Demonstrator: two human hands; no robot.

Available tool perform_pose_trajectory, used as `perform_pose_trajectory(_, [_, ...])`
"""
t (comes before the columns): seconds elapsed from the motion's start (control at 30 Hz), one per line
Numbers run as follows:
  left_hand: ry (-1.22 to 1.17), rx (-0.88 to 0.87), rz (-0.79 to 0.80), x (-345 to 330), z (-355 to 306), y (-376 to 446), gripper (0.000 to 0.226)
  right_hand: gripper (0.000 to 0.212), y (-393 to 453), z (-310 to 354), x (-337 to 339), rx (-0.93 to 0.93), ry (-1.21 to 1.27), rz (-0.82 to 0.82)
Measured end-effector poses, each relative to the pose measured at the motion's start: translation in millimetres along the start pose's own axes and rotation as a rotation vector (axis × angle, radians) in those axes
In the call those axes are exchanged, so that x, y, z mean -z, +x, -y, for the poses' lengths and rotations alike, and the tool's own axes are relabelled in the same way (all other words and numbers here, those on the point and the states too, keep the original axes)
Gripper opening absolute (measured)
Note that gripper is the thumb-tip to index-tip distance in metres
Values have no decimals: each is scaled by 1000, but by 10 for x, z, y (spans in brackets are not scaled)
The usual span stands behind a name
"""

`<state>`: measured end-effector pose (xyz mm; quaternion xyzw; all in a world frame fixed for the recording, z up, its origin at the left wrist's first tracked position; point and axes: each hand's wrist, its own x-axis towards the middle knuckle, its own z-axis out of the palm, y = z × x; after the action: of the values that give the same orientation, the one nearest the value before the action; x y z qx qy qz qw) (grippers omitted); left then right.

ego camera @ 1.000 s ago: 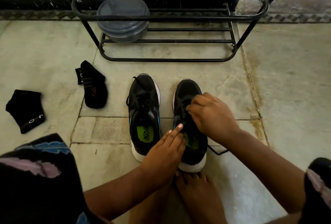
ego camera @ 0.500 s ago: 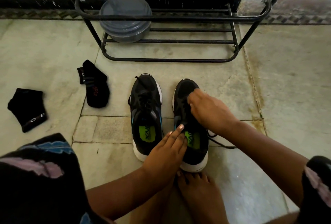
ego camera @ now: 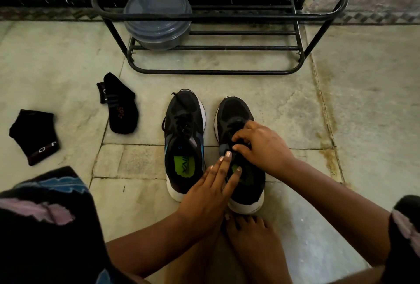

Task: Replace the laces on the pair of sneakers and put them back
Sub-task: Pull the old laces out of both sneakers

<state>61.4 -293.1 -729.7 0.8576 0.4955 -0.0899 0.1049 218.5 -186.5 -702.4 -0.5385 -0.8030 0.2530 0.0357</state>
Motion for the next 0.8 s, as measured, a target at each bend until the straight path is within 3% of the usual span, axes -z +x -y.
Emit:
perform_pose_trajectory(0.17, [-31,0,23,3,3,17,105,22,31,50,-4,-58,15,-3])
perform_pose_trajectory(0.27, [-49,30,47,78,-14,30,107,19,28,103,-57,7,-108,-17])
perform_pose_trajectory(0.37, [-75,-26,112,85,2,37,94,15,46,121,-90,49,-170,-13])
perform_pose_trajectory(0.53, [-162,-6,137,135,-11,25,87,17,121,48,156,-90,72,-87])
perform_pose_trajectory(0.67, [-182,13,177,143,-14,30,92,13,148,25,356,-225,495,-168])
perform_pose_trajectory(0.8, [-191,20,174,158,-14,41,91,6,92,18,281,-225,488,30])
